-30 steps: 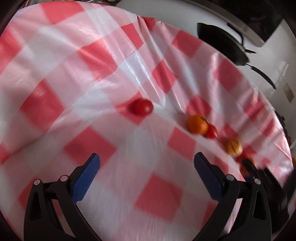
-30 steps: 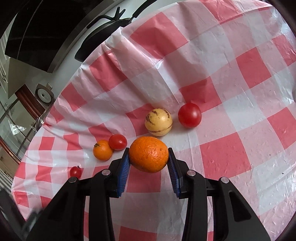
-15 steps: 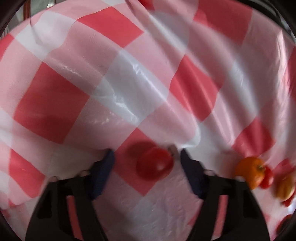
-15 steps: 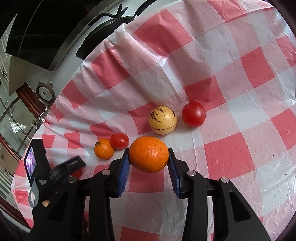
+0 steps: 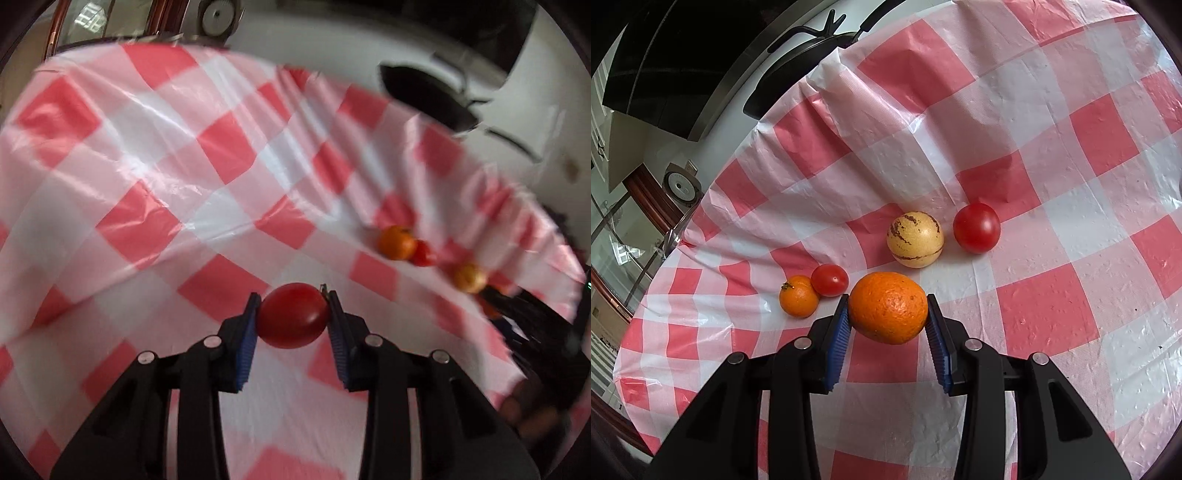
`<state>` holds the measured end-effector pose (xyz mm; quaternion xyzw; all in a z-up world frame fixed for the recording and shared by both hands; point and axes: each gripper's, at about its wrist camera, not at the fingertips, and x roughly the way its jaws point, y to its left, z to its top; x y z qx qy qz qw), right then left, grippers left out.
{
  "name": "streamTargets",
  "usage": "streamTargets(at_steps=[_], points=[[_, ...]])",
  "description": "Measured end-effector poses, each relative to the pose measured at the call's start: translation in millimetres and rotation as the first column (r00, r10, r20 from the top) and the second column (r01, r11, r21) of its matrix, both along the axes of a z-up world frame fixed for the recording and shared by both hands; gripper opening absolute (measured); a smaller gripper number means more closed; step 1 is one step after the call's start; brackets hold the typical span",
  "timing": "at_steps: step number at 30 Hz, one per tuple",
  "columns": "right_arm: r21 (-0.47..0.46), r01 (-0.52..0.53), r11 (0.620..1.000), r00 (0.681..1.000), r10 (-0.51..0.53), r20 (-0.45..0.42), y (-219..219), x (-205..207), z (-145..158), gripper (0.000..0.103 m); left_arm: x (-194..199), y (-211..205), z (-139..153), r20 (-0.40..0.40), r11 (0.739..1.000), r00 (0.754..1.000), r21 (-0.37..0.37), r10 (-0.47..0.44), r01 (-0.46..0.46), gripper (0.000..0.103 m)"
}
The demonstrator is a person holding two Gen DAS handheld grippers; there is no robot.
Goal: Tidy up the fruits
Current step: 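Grasp the orange with the right tool while the left tool grasps the red tomato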
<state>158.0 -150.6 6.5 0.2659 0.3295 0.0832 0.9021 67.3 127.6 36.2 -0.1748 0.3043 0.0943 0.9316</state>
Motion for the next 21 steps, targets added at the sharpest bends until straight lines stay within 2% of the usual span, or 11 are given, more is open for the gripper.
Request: streamTargets(at_steps=[4, 8, 12, 17, 21], points=[[0.0, -0.001, 1.0, 1.0, 0.001, 0.001, 0.1, 0.3, 0.0, 0.04, -23.9, -21.9, 4.0, 0.062, 0.998, 0.996, -0.011, -0.068, 0.069, 0.036], [-0.003, -0.005, 1.0, 1.0, 0.005, -0.001, 0.6, 0.4, -1.3, 0.04, -19.1, -27.6, 6.6, 0.089, 0.993, 0.99, -0.04, -0.108, 0.112, 0.036], [0.0, -0.011, 1.0, 1.0, 0.011, 0.001, 0.4, 0.5, -1.4, 0.04, -18.2, -19.0, 5.9, 0.08, 0.981, 0.988, -0.13, -0.133, 0.143, 0.036], [0.013, -0.019, 1.0, 1.0, 0.019, 0.003, -1.6, 0.0, -1.4, 0.04, -18.5, -18.8, 6.5, 0.083, 0.98, 0.987, -0.139, -0.134, 0.145, 0.036], [0.021, -0.038, 0.999, 0.999, 0.038, 0.006, -1.5, -0.4, -0.4, 0.04, -15.9, -21.0, 3.2, 0.058, 0.981, 0.989, -0.13, -0.139, 0.146, 0.036]])
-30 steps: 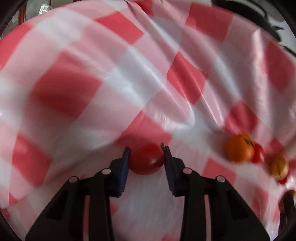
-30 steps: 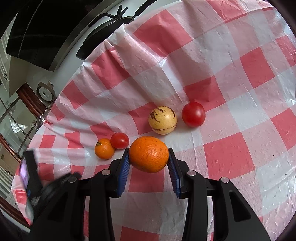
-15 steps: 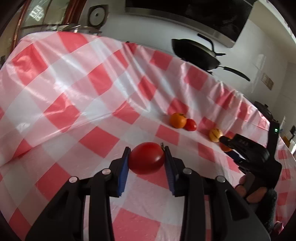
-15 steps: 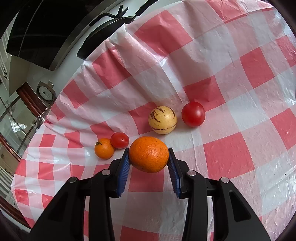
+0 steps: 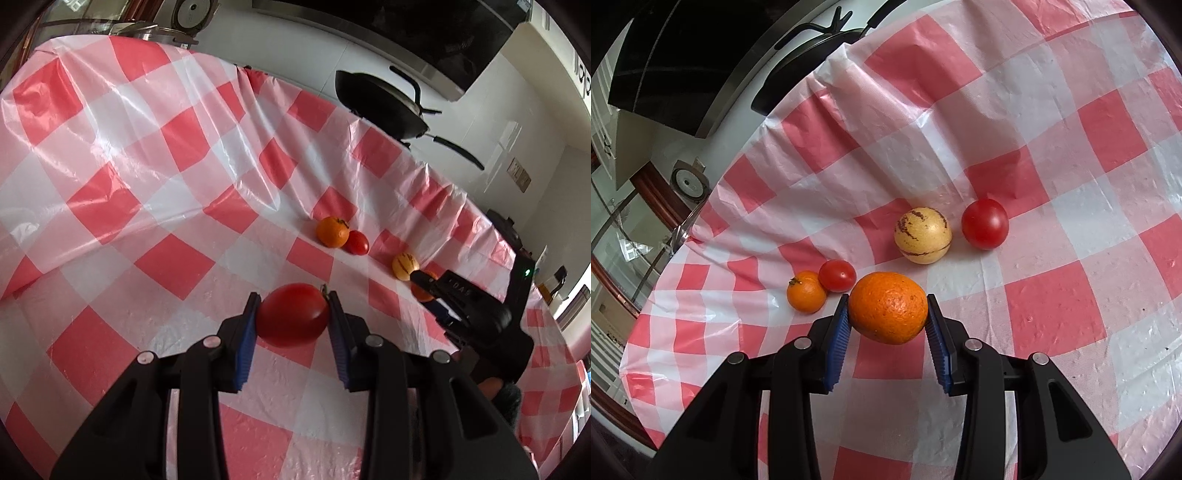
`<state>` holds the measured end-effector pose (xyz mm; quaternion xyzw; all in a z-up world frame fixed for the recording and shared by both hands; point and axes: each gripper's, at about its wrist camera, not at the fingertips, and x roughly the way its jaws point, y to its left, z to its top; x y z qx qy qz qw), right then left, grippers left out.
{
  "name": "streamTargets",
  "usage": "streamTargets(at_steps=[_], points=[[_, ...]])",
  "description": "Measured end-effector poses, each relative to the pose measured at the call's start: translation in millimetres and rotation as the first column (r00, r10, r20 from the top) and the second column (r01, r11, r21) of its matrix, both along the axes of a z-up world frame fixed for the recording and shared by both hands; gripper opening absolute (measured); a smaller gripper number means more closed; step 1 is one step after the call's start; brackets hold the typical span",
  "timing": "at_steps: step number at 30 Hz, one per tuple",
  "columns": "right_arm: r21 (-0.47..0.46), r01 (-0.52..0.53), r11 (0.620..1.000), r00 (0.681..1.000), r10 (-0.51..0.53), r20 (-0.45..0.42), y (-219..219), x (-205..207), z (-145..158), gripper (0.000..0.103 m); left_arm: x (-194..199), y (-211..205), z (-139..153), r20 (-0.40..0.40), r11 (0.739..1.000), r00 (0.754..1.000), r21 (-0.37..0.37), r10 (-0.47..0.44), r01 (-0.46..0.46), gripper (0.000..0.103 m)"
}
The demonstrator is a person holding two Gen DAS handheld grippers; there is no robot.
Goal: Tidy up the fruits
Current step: 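Grasp the orange with the right tool while the left tool grasps the red tomato, then carry both fruits into the white box and open both tools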
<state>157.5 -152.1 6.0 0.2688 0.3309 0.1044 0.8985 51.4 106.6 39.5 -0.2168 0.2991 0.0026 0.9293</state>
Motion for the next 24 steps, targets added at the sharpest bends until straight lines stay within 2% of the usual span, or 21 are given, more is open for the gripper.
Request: streamTargets(at_steps=[6, 11, 19, 21, 24], points=[[0.007, -0.023, 1.0, 1.0, 0.023, 0.013, 2.3, -12.7, 4.0, 0.04, -0.2, -3.3, -3.0, -0.008, 1.0, 1.0, 0.026, -0.003, 0.003, 0.036], [0.044, -0.01, 0.999, 1.0, 0.01, 0.003, -3.8, -69.2, 4.2, 0.04, -10.7, 5.9, 1.2, 0.014, 1.0, 1.0, 0.004, 0.02, -0.02, 0.036], [0.109, -0.009, 0.994, 1.0, 0.008, 0.003, -16.1, -160.4, 7.0, 0.04, -56.5, 23.9, 6.4, 0.066, 0.998, 0.996, -0.01, 0.058, -0.058, 0.036], [0.091, -0.025, 0.996, 1.0, 0.024, 0.014, -13.4, -181.0, 7.9, 0.04, -73.4, 29.5, 7.7, 0.081, 0.997, 0.994, -0.005, 0.079, -0.079, 0.037], [0.011, -0.077, 0.997, 0.996, 0.076, 0.039, 2.1, -209.1, 10.8, 0.04, -102.3, 42.2, 11.5, 0.102, 0.994, 0.99, -0.049, 0.098, -0.094, 0.037]])
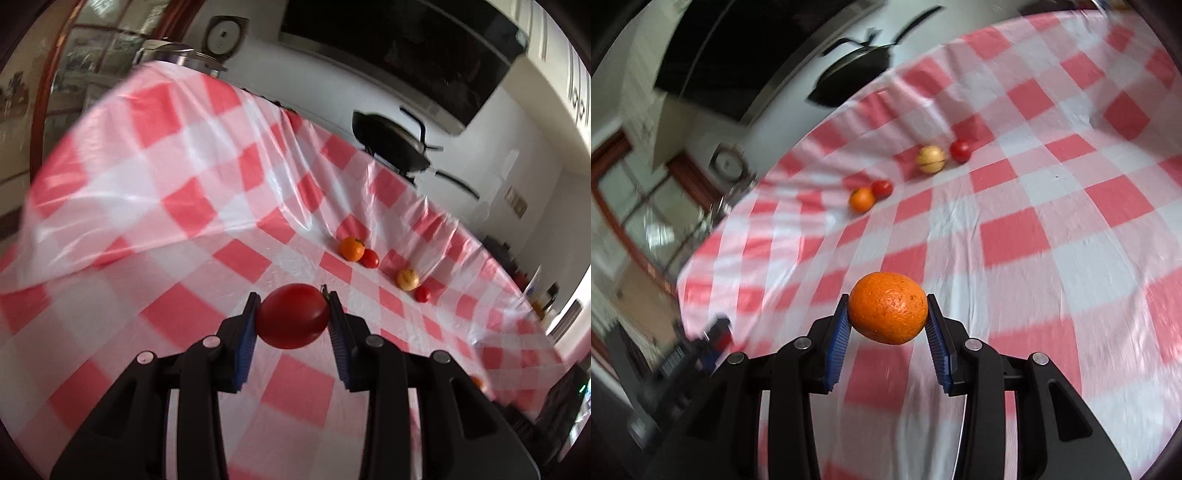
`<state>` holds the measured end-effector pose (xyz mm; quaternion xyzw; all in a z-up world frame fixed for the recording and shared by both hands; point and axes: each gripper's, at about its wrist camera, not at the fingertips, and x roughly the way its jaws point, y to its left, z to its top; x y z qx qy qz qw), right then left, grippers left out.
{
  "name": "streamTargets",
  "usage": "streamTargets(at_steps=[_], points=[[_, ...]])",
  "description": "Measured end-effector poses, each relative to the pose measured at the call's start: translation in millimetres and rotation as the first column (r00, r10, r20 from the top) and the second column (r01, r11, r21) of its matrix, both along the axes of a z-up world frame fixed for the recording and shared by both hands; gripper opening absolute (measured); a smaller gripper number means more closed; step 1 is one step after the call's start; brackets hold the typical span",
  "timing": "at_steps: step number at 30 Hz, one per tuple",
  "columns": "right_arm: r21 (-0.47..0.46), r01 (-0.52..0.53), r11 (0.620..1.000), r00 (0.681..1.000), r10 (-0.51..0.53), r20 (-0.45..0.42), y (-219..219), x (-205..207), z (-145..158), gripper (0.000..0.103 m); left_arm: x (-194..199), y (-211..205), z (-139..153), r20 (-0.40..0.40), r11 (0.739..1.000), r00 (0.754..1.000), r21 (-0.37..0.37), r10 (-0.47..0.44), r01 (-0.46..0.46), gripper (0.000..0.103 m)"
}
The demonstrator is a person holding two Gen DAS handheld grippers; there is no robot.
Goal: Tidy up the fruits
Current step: 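Carry both fruits into the white box and open both tools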
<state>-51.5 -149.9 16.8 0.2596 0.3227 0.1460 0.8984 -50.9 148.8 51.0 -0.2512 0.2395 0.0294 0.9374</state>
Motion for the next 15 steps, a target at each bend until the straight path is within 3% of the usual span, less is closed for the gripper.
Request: streamTargets(at_steps=[3, 7, 15], points=[[-0.019, -0.057, 0.998, 0.998, 0.057, 0.023, 13.0, -21.8, 2.8, 0.04, -33.2, 9.9, 5.0, 0.016, 1.0, 1.0, -0.005, -0.007, 0.007, 0.036], [-0.076, -0.153, 0.985, 0.985, 0.159, 0.068, 39.3, -44.6, 9.0, 0.04, -76.6, 24.0, 13.5, 0.041, 0.997, 0.999, 0.071, 0.011, -0.014, 0.036], [-0.111, -0.285, 0.952, 0.952, 0.295, 0.083, 81.3, -67.2, 12.8, 0.04, -150.6, 76.5, 16.6, 0.036, 0.979, 0.991, 0.155, 0.13, -0.134, 0.036]])
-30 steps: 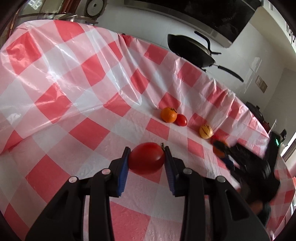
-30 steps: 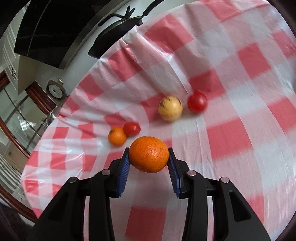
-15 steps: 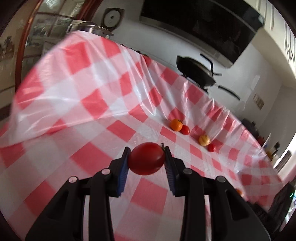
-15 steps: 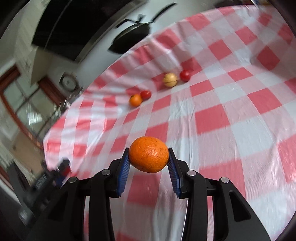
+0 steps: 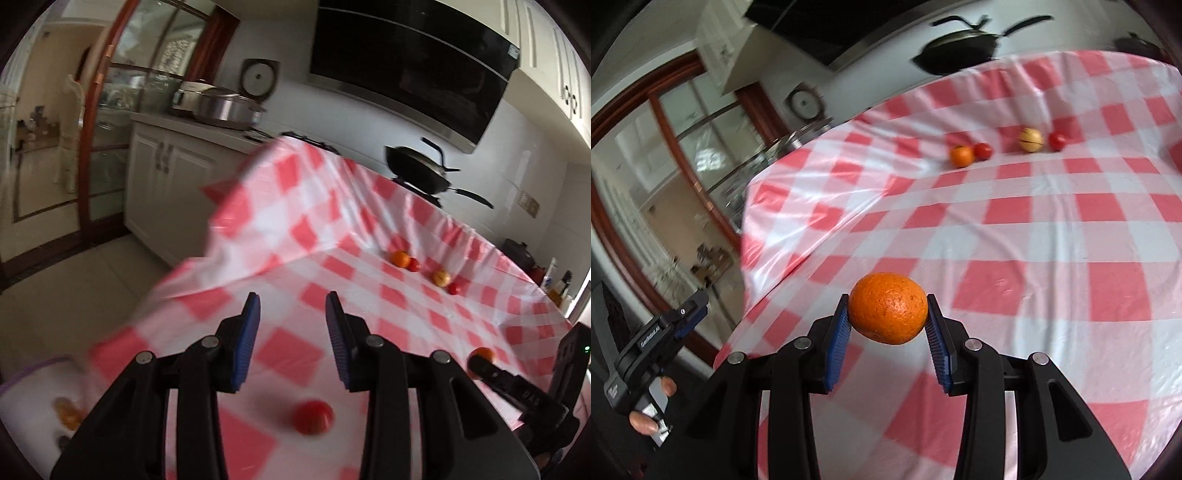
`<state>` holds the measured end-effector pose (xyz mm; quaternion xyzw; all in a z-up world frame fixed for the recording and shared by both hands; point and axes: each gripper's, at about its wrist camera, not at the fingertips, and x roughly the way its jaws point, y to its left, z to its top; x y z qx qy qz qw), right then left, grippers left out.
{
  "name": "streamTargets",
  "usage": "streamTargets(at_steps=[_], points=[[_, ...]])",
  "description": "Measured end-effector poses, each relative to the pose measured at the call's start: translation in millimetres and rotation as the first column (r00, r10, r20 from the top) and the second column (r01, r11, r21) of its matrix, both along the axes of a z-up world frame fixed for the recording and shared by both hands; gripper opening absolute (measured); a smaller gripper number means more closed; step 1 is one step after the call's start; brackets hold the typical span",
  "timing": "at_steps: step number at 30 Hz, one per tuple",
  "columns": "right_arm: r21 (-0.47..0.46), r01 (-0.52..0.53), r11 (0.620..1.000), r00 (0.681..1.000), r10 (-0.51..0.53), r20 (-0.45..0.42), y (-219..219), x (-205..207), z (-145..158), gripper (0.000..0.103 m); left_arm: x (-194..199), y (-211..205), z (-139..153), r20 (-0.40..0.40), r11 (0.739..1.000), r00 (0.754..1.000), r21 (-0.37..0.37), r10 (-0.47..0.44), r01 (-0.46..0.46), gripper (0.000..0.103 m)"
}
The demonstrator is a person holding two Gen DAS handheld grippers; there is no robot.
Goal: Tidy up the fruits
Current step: 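Carry both fruits into the white box and open both tools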
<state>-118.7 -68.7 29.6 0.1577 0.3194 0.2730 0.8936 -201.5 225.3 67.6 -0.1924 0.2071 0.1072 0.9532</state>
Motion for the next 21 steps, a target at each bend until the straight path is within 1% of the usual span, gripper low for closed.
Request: streamTargets(at_steps=[6, 10, 11, 13, 15, 16, 17, 18, 19, 21], points=[[-0.059, -0.127, 0.99, 0.991, 0.129, 0.026, 43.7, -27.9, 5.3, 0.04, -38.2, 41.1, -7.0, -0.027, 0.996, 0.996, -0.013, 0.089, -0.089, 0.036], [-0.141, -0.233, 0.962, 0.967, 0.244, 0.071, 83.8, -55.5, 10.6, 0.04, -59.5, 61.4, -14.2, -0.042, 0.991, 0.99, -0.013, 0.132, -0.133, 0.036], [-0.17, -0.248, 0.954, 0.96, 0.265, 0.09, 92.8, -62.8, 11.8, 0.04, -62.7, 66.1, -18.0, -0.052, 0.99, 0.989, -0.021, 0.139, -0.14, 0.036], [-0.209, -0.262, 0.942, 0.949, 0.292, 0.123, 104.1, -72.0, 14.3, 0.04, -66.8, 74.9, -28.9, -0.08, 0.987, 0.987, -0.062, 0.141, -0.146, 0.036], [-0.218, -0.252, 0.943, 0.949, 0.285, 0.136, 104.1, -73.5, 17.1, 0.04, -69.9, 79.1, -36.6, -0.091, 0.984, 0.988, -0.115, 0.123, -0.133, 0.036], [-0.2, -0.24, 0.95, 0.953, 0.27, 0.137, 98.1, -70.8, 19.0, 0.04, -71.9, 77.7, -37.4, -0.084, 0.984, 0.992, -0.138, 0.098, -0.109, 0.038], [-0.182, -0.227, 0.957, 0.958, 0.252, 0.135, 91.9, -67.8, 20.1, 0.04, -72.8, 75.0, -37.2, -0.08, 0.986, 0.994, -0.143, 0.077, -0.088, 0.045], [-0.154, -0.203, 0.967, 0.966, 0.223, 0.127, 82.0, -62.5, 20.7, 0.04, -72.1, 67.1, -36.9, -0.082, 0.99, 0.996, -0.132, 0.046, -0.056, 0.048], [-0.134, -0.186, 0.973, 0.972, 0.202, 0.116, 74.8, -56.0, 20.6, 0.04, -69.9, 57.0, -37.0, -0.091, 0.994, 0.996, -0.103, 0.019, -0.029, 0.054], [-0.104, -0.145, 0.984, 0.984, 0.155, 0.093, 59.8, -45.9, 19.2, 0.04, -63.6, 34.0, -40.6, -0.123, 0.999, 0.991, -0.028, -0.043, 0.04, 0.054]])
